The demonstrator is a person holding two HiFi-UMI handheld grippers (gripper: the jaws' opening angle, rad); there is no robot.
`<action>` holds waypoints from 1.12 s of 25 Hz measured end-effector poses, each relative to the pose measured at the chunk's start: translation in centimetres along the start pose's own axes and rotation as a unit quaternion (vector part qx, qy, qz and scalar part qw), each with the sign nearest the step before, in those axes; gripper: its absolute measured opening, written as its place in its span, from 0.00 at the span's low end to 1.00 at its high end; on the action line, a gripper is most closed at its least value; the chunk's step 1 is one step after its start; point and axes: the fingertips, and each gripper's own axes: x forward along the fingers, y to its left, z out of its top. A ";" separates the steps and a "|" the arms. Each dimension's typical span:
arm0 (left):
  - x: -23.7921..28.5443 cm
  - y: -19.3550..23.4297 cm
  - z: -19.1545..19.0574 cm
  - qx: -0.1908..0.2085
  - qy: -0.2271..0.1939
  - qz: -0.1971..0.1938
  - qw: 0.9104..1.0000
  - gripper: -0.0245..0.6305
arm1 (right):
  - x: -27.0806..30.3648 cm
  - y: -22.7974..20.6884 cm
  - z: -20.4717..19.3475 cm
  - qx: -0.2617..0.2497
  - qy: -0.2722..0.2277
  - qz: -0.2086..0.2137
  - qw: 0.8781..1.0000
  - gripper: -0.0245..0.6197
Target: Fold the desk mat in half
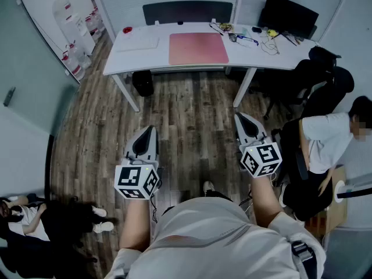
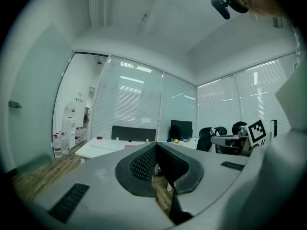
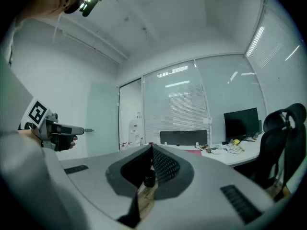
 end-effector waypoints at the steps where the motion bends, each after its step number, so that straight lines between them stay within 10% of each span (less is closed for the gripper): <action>1: 0.1 0.1 0.0 -0.001 0.000 0.001 1.000 0.06 | 0.1 0.0 0.0 0.000 0.000 0.001 1.000 0.12; 18: 3.6 -0.8 -0.1 -0.003 0.007 -0.001 1.000 0.06 | 1.1 -3.2 0.0 0.006 -0.002 -0.003 1.000 0.12; 28: 11.0 -5.4 -0.7 0.009 0.024 -0.001 1.000 0.06 | 2.0 -12.3 -0.5 0.039 -0.015 -0.001 0.999 0.12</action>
